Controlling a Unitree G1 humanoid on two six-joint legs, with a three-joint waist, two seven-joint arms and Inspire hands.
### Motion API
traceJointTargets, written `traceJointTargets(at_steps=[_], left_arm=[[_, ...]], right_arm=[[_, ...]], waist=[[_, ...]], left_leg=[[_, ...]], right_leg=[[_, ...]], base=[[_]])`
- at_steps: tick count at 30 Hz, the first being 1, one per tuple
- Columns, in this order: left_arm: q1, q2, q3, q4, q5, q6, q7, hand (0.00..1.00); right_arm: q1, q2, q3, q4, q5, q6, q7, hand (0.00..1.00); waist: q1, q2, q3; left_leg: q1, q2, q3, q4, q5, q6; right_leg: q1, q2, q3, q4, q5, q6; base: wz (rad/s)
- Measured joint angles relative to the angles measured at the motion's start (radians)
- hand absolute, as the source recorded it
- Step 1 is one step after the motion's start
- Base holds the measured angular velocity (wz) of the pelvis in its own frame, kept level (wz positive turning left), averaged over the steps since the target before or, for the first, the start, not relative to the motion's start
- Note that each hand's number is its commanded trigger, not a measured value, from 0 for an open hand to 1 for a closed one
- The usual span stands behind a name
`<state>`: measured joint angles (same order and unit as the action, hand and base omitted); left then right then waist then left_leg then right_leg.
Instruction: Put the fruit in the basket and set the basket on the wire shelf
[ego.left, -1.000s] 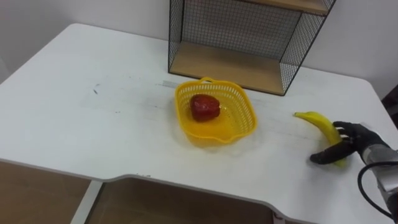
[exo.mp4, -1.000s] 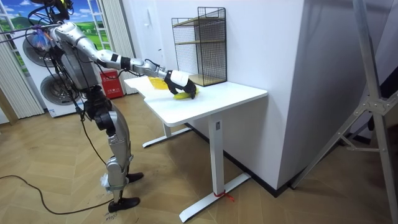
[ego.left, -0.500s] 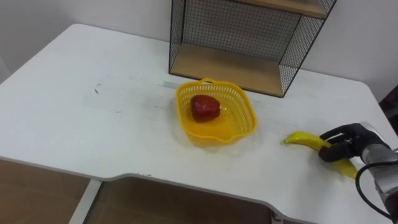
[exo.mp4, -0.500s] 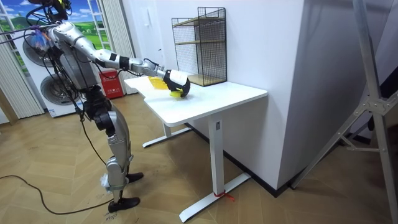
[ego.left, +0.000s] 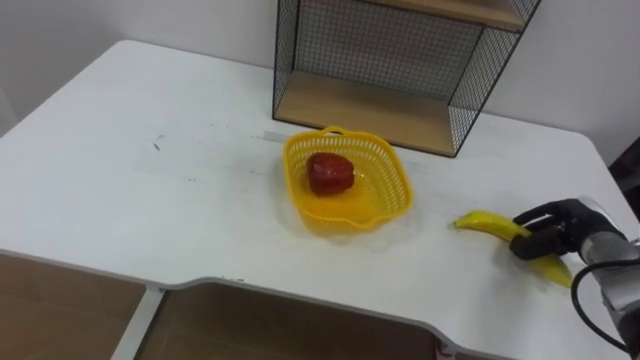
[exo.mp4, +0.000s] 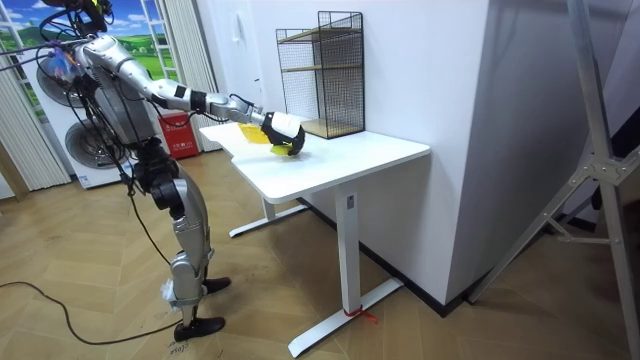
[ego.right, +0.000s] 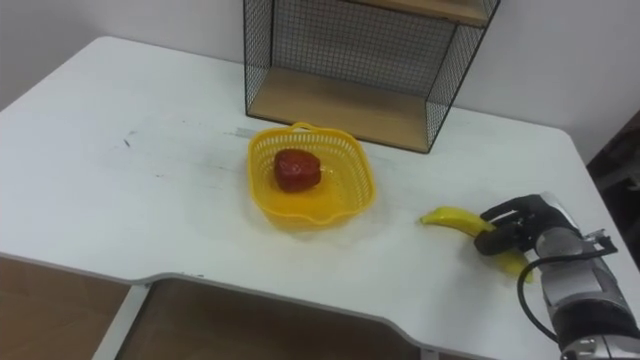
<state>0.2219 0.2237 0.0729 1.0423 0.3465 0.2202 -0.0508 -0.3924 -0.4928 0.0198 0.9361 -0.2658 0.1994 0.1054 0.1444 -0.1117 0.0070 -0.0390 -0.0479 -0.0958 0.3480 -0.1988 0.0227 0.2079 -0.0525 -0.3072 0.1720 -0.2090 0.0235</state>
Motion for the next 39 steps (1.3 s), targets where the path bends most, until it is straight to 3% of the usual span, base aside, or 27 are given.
traceJointTargets(at_steps=[7,14,27,31,35,39], left_arm=[[-0.009,0.000,0.000,-0.005,0.009,-0.002,-0.003,0.00],[-0.038,0.000,0.001,-0.020,0.007,-0.004,0.001,0.00],[-0.027,-0.002,0.006,-0.055,0.007,-0.010,0.003,0.00],[-0.024,-0.004,0.004,-0.053,0.006,-0.010,0.004,0.00],[-0.015,-0.013,0.003,-0.048,0.009,-0.007,0.004,0.00],[-0.012,-0.014,0.004,-0.050,0.013,-0.007,0.004,0.00]], right_arm=[[0.000,0.001,-0.002,-0.029,0.003,-0.002,-0.005,1.00],[0.000,0.029,0.000,-0.252,0.008,-0.001,-0.012,1.00],[0.005,0.068,0.009,-0.584,0.042,-0.001,-0.041,1.00],[0.005,0.070,0.009,-0.616,0.042,-0.001,-0.054,1.00],[0.005,0.070,0.009,-0.685,0.040,-0.001,-0.079,1.00],[0.006,0.070,0.009,-0.739,0.018,-0.001,-0.083,1.00]], waist=[[0.001,0.005,-0.0021],[-0.002,0.015,-0.0060],[-0.001,0.012,-0.0049],[-0.001,0.013,-0.0040],[-0.003,0.025,0.0023],[-0.003,0.027,0.0016]], left_leg=[[-0.003,0.002,0.009,-0.003,0.001,-0.001],[-0.003,0.003,0.030,-0.023,0.006,0.003],[0.000,0.004,0.038,-0.036,0.006,0.003],[-0.001,0.003,0.036,-0.029,0.005,0.004],[-0.003,0.002,0.031,-0.022,0.005,0.004],[-0.003,0.002,0.030,-0.021,0.005,0.004]], right_leg=[[-0.017,-0.001,0.010,-0.001,0.000,-0.001],[-0.029,-0.005,0.033,-0.003,-0.002,-0.001],[-0.032,-0.008,0.033,0.000,-0.001,0.000],[-0.031,-0.008,0.033,0.001,-0.001,0.000],[-0.033,-0.007,0.030,0.002,-0.001,0.001],[-0.035,-0.007,0.030,0.002,-0.001,0.000]], base=[[-0.04],[-0.08],[0.00],[0.00],[0.00],[0.00]])
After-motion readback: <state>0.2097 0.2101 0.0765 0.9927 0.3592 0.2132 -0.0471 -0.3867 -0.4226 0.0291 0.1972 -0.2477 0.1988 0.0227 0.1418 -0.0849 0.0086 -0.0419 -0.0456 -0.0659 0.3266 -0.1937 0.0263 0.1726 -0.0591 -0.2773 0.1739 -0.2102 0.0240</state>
